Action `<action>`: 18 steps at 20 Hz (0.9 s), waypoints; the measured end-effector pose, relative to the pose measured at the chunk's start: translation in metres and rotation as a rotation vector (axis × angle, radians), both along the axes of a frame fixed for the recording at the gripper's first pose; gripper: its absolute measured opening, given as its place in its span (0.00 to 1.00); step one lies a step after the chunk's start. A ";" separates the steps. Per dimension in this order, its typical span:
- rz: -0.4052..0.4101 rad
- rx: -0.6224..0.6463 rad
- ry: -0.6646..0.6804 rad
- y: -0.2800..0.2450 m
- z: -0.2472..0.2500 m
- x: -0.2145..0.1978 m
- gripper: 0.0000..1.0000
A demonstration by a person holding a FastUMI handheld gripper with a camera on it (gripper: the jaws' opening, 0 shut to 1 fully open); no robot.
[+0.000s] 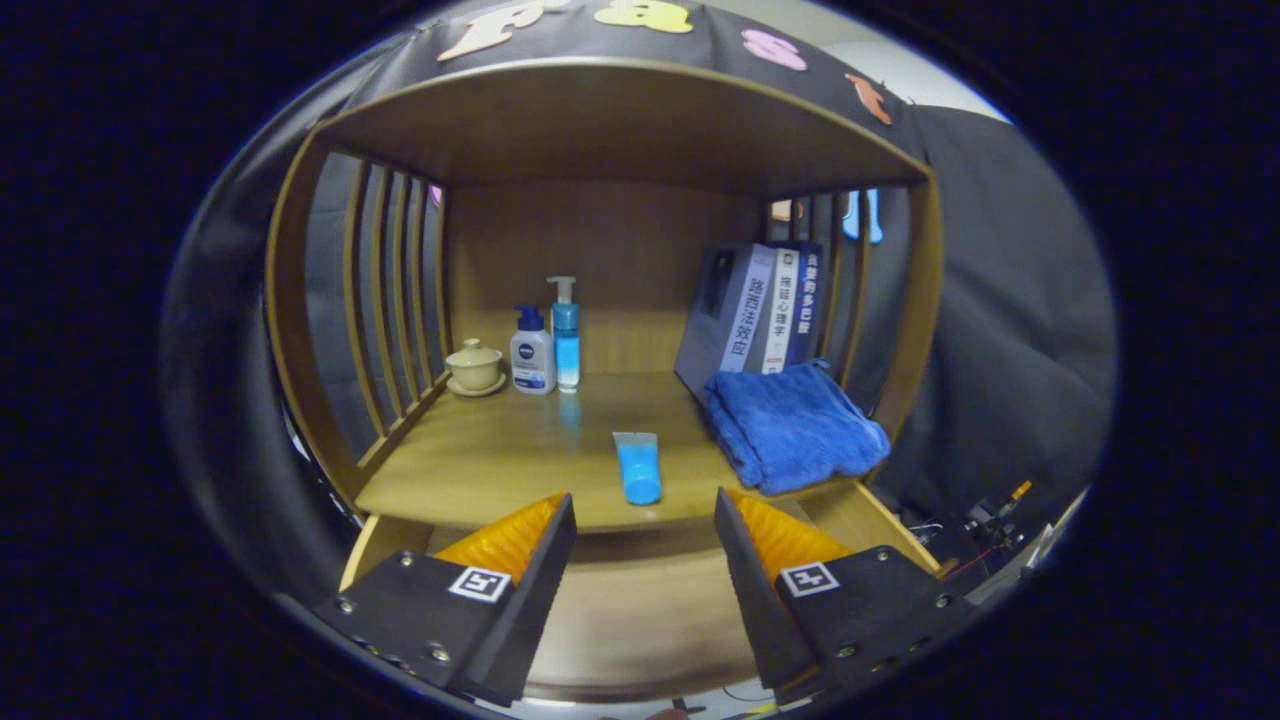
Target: Pull open the drawer, take out the items inside it, and place them on the countertop above the cabinet.
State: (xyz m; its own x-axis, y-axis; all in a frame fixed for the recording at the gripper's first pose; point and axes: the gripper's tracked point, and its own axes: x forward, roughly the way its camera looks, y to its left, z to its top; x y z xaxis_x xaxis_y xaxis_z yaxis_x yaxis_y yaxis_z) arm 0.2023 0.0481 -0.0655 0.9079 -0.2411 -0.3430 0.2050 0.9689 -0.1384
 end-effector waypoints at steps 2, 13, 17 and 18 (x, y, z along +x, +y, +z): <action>-0.018 -0.003 -0.007 -0.002 -0.008 -0.028 0.83; -0.052 0.039 0.074 -0.020 -0.087 -0.115 0.83; -0.033 0.068 0.054 -0.019 -0.096 -0.117 0.83; -0.022 0.066 0.065 -0.017 -0.100 -0.118 0.83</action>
State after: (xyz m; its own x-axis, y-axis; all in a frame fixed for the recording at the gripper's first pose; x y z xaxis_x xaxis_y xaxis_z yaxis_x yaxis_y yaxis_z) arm 0.0841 0.0310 -0.1653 0.8779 -0.2356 -0.4168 0.2188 0.9718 -0.0884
